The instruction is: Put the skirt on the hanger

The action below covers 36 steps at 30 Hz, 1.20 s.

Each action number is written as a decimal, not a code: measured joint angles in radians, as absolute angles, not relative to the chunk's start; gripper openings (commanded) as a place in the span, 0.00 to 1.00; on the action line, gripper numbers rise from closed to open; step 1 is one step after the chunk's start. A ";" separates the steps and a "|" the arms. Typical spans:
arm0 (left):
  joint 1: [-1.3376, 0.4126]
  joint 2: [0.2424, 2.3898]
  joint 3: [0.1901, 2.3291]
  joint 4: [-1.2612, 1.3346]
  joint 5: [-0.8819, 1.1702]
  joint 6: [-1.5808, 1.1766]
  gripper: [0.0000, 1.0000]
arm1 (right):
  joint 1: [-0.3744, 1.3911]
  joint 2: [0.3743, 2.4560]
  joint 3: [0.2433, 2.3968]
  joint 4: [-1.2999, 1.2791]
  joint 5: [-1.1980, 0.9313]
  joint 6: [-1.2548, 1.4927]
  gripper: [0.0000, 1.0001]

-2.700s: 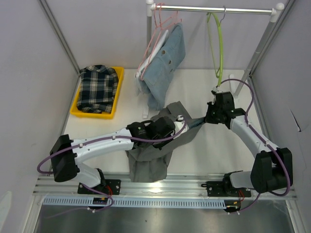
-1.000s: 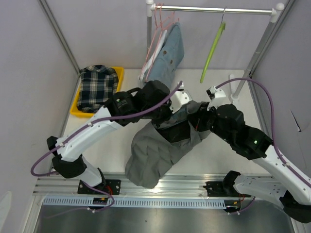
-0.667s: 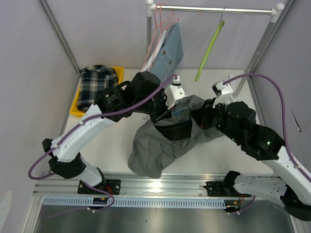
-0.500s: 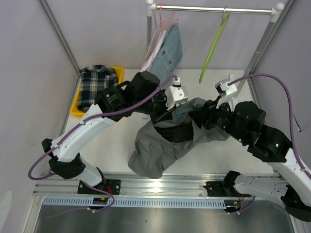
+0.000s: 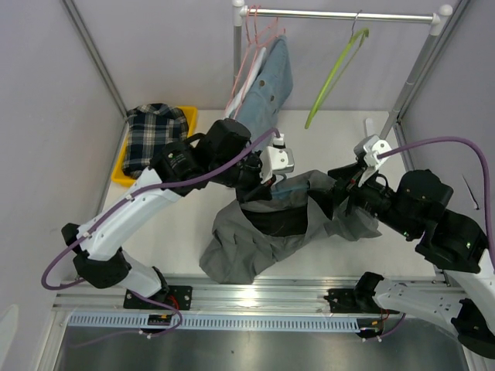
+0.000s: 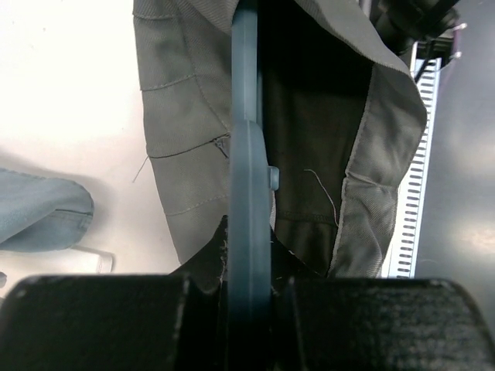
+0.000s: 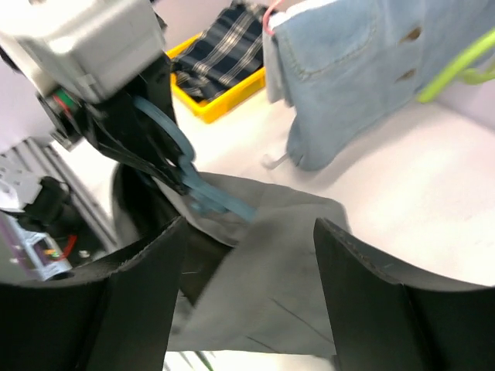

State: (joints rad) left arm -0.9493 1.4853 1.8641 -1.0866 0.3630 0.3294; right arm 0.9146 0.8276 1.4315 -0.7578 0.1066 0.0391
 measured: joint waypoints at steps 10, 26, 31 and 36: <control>-0.933 1.441 1.864 -1.099 0.461 0.350 0.00 | 0.882 0.899 1.435 -0.806 0.004 -0.119 0.74; -0.931 1.387 1.790 -0.995 0.390 0.349 0.04 | 0.753 0.945 1.387 -0.857 -0.374 -0.176 0.00; -0.933 1.380 1.730 -0.887 0.331 0.299 0.54 | 0.741 0.921 1.357 -0.853 -0.348 -0.121 0.00; -0.928 1.343 1.676 -0.703 0.160 0.214 0.65 | 0.729 0.877 1.352 -0.879 -0.226 0.002 0.00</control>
State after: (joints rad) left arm -0.9279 1.3430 1.6756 -0.7033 0.1600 0.2142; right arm 0.7288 0.8768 1.3521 -0.8795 -0.2264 0.0017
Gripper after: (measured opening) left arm 0.626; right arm 0.196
